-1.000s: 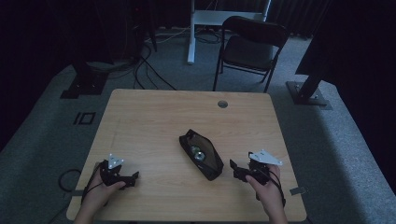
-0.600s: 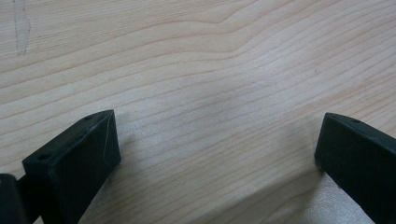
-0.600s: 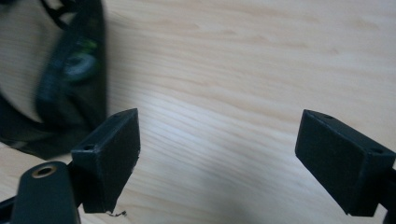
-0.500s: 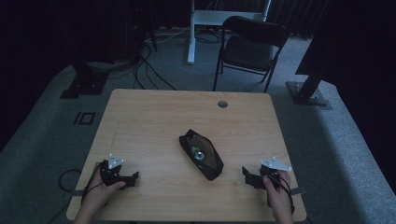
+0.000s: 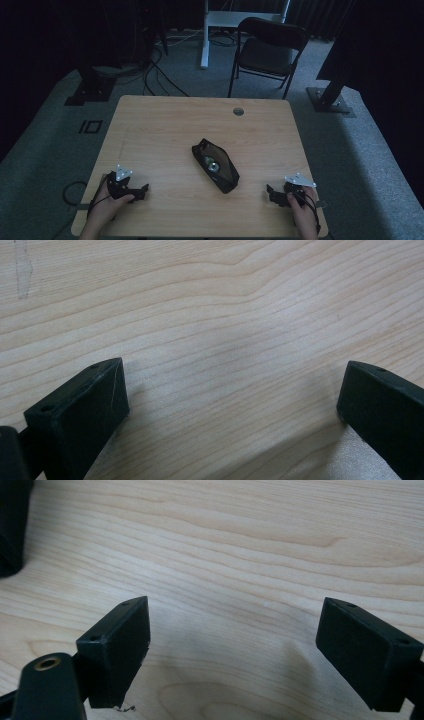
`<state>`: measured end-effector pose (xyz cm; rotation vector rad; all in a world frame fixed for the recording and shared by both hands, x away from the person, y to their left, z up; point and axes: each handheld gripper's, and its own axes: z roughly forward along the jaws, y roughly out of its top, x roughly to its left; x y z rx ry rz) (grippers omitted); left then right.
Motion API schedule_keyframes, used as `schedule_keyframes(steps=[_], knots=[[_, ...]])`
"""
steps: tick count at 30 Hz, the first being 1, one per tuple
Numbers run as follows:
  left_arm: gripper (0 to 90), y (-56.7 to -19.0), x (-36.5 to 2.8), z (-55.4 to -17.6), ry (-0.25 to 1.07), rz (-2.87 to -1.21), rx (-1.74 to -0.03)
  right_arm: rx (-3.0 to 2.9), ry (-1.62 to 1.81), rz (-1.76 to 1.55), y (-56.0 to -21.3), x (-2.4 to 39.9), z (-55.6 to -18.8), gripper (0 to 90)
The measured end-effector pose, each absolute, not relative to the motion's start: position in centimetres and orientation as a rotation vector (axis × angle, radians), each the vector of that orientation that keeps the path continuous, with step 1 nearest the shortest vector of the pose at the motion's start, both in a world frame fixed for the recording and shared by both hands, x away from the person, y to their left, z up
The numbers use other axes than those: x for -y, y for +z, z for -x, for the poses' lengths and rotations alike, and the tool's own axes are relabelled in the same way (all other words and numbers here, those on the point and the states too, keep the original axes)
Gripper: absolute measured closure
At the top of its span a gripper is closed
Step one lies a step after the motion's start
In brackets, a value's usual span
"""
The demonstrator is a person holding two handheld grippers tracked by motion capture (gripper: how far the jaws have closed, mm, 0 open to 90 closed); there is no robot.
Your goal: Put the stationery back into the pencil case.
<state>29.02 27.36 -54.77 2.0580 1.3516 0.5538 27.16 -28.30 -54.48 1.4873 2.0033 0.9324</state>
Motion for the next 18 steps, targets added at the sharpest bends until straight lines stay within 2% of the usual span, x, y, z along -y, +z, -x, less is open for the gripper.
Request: schedule_keyframes(steps=[18], knots=[[0.2, -54.77, -27.36, -29.02, 0.554, -2.058, -1.352, -2.12, 0.923, -1.407, -55.2, 28.94, -27.09, 13.7]])
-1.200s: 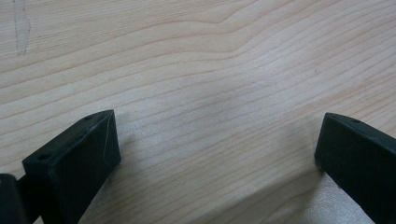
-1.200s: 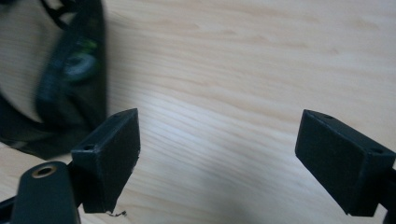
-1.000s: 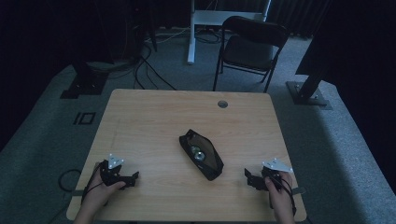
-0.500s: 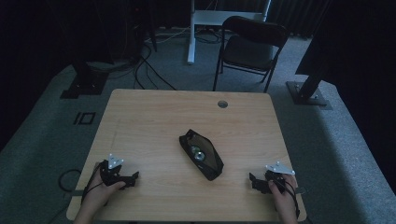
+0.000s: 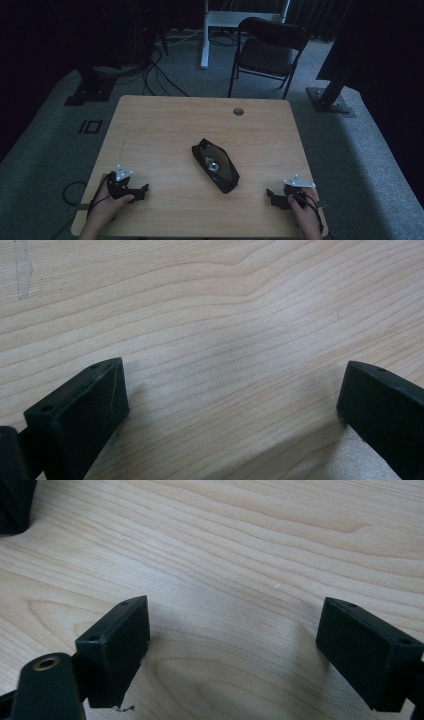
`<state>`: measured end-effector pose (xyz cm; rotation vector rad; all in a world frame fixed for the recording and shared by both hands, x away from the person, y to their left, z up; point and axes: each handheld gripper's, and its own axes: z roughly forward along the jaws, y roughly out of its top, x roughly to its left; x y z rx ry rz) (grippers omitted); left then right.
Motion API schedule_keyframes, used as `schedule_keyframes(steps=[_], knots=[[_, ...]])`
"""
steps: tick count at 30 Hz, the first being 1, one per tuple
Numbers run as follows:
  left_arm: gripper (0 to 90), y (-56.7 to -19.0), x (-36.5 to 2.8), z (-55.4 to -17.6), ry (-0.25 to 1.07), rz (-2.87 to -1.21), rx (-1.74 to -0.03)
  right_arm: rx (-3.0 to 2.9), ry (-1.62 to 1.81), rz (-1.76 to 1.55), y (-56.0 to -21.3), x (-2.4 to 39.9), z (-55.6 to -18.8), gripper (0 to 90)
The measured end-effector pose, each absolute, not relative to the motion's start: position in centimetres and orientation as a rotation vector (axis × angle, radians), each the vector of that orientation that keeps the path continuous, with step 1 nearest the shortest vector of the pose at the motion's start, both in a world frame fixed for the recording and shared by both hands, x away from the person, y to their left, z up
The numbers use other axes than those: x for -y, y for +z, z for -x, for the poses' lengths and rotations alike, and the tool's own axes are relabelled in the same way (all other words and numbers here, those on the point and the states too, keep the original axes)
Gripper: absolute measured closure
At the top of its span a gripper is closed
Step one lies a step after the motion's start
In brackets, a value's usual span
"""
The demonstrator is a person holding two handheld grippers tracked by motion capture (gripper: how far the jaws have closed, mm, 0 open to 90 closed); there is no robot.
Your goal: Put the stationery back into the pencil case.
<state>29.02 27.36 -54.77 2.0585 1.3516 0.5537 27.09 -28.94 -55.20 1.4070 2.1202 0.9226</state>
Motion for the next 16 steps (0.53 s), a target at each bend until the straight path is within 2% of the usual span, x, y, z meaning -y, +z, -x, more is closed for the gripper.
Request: schedule_keyframes(steps=[16], knots=[[0.2, -54.77, -27.37, -29.02, 0.554, -2.059, -1.351, -2.152, 0.933, -1.377, -55.22, 29.0, -27.11, 12.0]])
